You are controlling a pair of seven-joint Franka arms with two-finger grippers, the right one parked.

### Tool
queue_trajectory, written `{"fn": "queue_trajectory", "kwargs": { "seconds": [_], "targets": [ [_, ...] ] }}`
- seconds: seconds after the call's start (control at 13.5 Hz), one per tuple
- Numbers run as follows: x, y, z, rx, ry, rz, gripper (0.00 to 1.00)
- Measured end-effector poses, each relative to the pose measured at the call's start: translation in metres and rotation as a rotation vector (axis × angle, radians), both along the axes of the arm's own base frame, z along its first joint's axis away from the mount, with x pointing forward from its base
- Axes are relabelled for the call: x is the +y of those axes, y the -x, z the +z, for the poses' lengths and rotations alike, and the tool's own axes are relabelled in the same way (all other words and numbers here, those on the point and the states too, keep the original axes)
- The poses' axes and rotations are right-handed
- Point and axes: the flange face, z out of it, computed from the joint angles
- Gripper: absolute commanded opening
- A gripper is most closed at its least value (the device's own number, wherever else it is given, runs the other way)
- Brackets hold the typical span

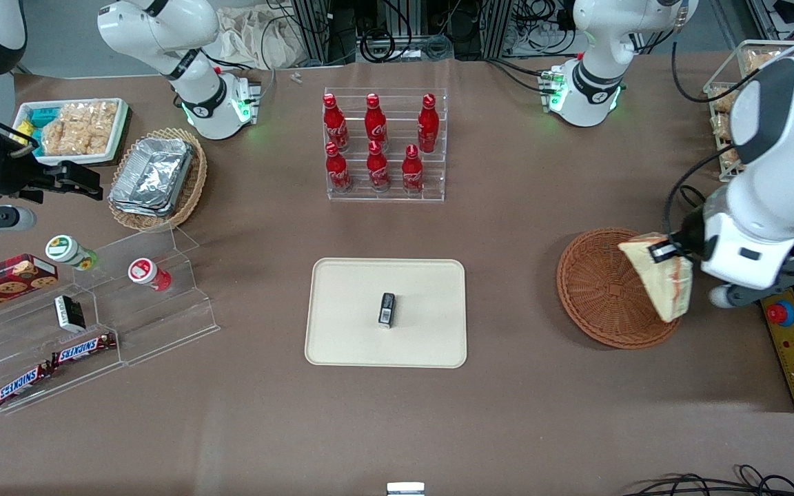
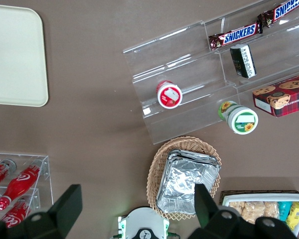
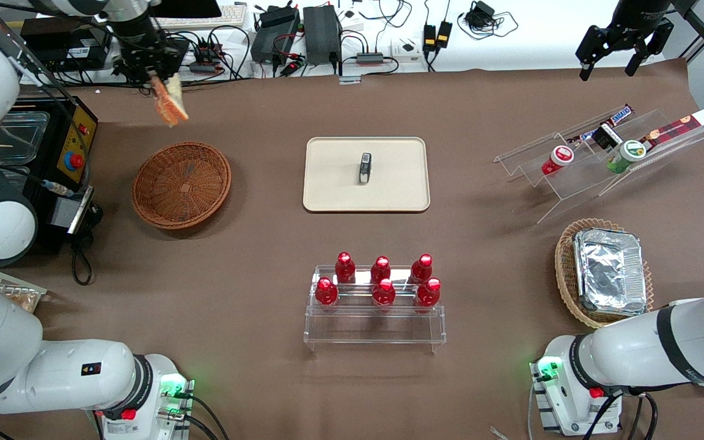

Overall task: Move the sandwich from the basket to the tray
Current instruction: 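Carry the sandwich over to the white tray beside the black box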

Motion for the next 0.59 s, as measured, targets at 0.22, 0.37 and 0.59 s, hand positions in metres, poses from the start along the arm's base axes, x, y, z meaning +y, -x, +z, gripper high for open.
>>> {"fn": "queue_trajectory", "kwargs": {
  "seconds": [0.22,0.37,0.59],
  "targets": [
    [-0.072,-0.007,-0.022,0.02,0.065,-0.126,0.0],
    [-0.12,-0.014,-0.05,0.017,0.105,-0.174,0.0],
    [-0.181,-0.019,-0.106,0.018,0.149,-0.188,0.0]
  ]
}}
